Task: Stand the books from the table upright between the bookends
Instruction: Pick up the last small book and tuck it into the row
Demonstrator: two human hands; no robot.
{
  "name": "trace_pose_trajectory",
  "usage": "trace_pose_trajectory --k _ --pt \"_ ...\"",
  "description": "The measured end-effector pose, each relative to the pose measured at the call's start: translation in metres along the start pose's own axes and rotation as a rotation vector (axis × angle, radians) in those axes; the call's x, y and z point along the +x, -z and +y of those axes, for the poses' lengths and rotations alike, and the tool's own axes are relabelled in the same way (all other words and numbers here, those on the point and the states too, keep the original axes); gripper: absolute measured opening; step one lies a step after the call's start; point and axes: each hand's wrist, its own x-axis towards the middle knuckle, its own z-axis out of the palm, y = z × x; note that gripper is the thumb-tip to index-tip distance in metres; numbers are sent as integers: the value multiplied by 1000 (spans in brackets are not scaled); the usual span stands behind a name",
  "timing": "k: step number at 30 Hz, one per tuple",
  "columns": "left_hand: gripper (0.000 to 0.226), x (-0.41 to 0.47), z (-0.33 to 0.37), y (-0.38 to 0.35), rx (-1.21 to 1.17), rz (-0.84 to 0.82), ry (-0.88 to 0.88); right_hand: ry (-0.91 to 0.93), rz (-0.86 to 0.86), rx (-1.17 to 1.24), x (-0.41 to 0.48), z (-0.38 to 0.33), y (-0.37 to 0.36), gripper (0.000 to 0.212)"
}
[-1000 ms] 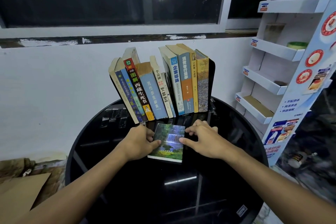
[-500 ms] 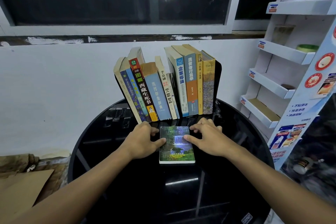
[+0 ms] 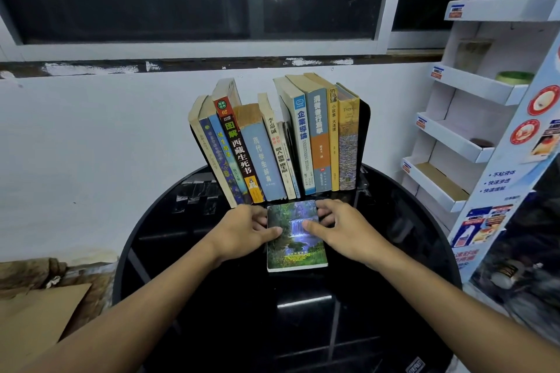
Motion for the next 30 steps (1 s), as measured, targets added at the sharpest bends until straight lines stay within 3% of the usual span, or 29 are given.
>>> trace_pose_trajectory --k 6,10,16,22,25,30 --pt "70 0 9 5 -118 42 7 -10 179 60 3 -20 15 45" --pt "55 0 22 11 -135 61 -68 -8 209 16 5 -38 32 29" --pt "49 3 38 19 -85 100 -168 -1 154 27 -1 -64 50 25" --pt "66 10 42 20 -31 126 -210 64 193 -56 -8 -77 52 23" --pt "77 17 44 27 78 217 -251 90 208 -107 -9 -80 53 23" --pt "67 22 57 49 252 431 -389 133 261 -176 -7 -81 55 23"
